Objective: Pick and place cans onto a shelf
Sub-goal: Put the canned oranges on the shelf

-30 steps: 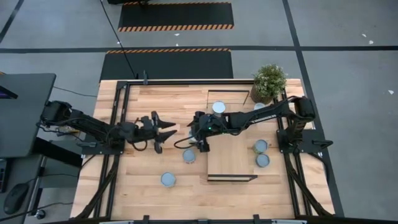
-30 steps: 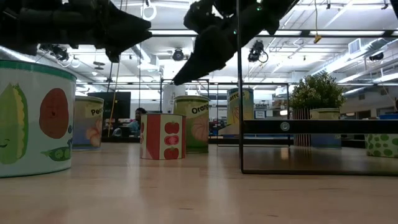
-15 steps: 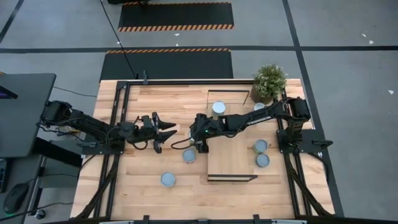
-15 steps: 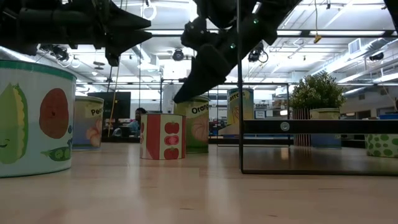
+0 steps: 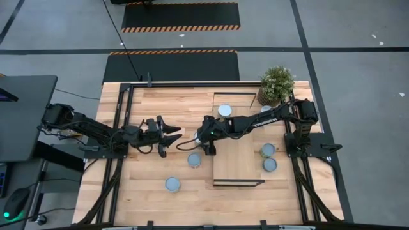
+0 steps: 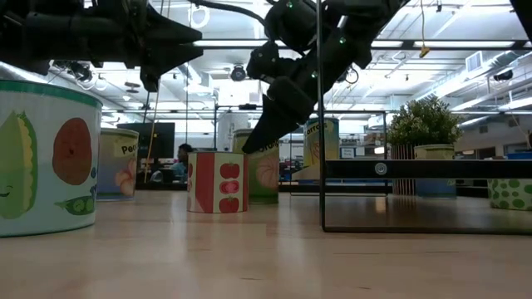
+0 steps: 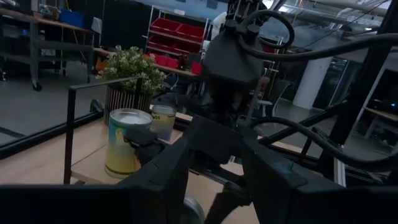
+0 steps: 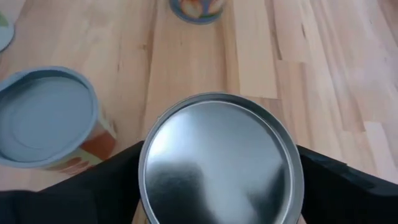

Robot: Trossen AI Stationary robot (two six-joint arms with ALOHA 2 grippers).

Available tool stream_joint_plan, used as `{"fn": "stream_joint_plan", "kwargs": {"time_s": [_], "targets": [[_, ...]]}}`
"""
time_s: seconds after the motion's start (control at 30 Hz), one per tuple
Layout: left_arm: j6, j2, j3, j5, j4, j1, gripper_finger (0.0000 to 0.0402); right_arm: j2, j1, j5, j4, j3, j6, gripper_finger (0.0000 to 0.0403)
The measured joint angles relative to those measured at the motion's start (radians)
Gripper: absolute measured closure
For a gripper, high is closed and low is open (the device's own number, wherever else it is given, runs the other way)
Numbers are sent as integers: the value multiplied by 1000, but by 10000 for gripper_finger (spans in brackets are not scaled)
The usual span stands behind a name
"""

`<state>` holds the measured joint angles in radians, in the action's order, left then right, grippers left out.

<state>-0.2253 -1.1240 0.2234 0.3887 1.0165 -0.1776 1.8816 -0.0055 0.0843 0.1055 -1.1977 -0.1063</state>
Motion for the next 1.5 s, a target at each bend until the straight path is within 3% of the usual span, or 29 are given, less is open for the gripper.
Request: {"fn": "stream_joint_plan", "kwargs": {"time_s": [0.27, 0.53, 0.7, 0.87, 1.17, 1.5], "targets": [[0, 0, 0, 0, -5, 0, 248, -5, -5, -22, 29, -14, -22, 75], [1, -1, 0, 0, -17, 0, 248, -102, 1, -113, 283, -152, -65, 72], [0, -1, 0, 0, -28, 0, 248, -228, 26, -123, 440, -146, -71, 72], [0, -1, 0, 0, -27, 0, 248, -375, 60, -27, 538, -35, -16, 72], [-6, -1, 0, 20, -26, 0, 248, -673, 23, 28, 431, 318, 52, 72], [-3, -1, 0, 26, -26, 0, 248, -791, -119, 7, 320, 498, 46, 70]]}}
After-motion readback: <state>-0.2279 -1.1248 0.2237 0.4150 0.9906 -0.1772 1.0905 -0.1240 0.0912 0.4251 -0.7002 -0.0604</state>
